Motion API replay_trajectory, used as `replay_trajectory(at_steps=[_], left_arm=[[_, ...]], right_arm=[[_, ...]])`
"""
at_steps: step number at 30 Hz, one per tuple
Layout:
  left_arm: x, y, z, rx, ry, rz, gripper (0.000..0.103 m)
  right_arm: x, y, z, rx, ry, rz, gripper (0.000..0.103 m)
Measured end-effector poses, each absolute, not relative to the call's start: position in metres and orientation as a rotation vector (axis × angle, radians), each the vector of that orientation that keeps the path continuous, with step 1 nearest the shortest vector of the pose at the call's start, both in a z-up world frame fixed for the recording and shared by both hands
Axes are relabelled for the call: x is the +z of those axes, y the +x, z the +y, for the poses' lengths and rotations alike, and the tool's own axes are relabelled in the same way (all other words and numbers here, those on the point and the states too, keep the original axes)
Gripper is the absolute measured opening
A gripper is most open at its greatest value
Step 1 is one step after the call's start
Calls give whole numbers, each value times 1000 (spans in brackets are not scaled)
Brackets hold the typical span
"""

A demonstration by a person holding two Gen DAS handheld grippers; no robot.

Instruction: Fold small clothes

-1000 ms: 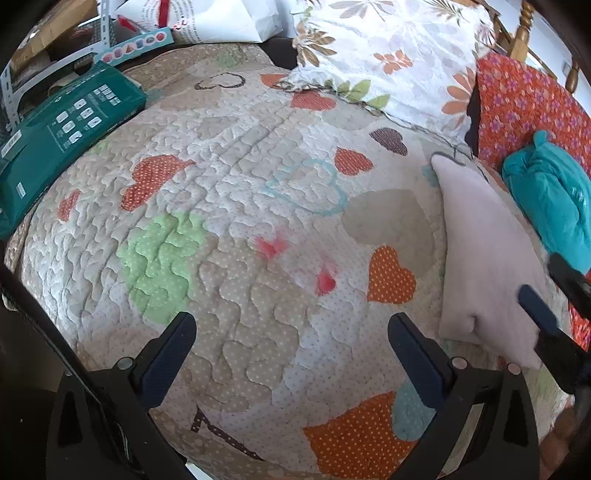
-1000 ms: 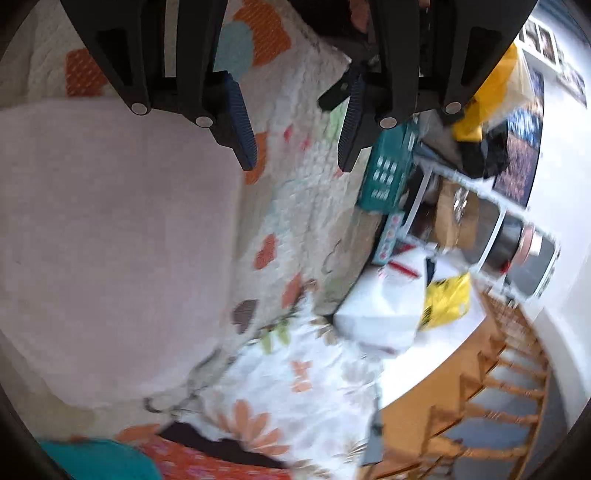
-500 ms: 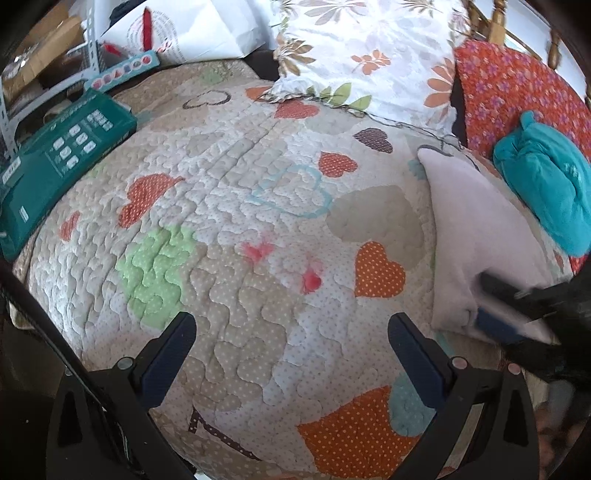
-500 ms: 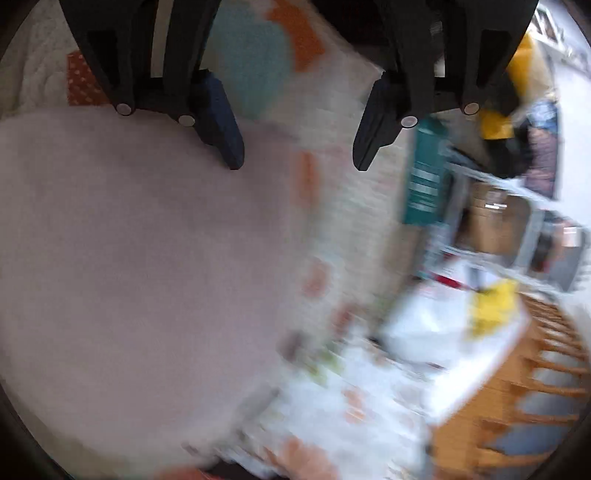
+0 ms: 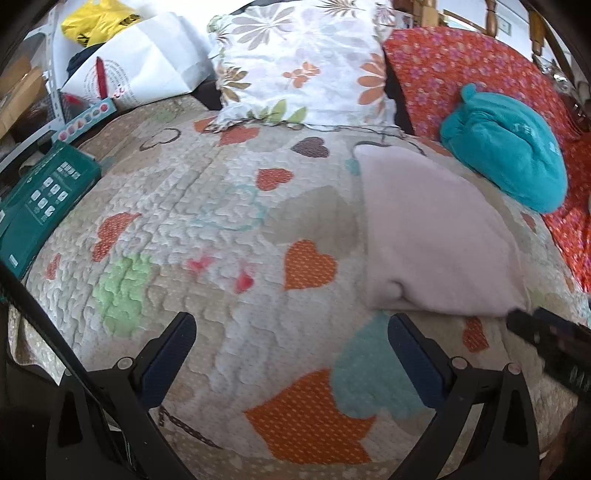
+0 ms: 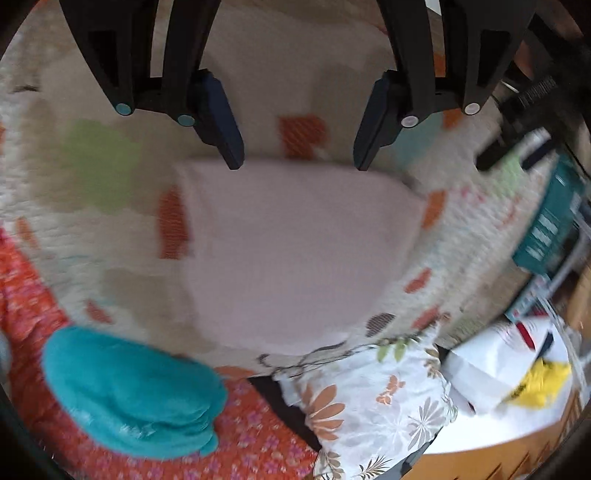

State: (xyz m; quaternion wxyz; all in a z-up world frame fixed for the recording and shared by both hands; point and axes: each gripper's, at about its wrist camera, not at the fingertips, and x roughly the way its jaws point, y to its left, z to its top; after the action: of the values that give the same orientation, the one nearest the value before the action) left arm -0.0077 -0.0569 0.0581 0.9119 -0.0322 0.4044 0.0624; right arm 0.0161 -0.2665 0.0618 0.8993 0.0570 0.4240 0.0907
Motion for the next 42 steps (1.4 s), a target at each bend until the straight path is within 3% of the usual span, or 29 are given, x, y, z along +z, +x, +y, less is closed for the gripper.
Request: replay_trajectory(at_steps=[12, 42], left_arm=[[43, -20, -92, 36, -56, 910, 103], [23, -12, -85, 26, -59, 977, 103]], right_arm=[[50, -17, -310, 44, 79, 870, 73], [47, -1, -279, 23, -19, 842, 76]])
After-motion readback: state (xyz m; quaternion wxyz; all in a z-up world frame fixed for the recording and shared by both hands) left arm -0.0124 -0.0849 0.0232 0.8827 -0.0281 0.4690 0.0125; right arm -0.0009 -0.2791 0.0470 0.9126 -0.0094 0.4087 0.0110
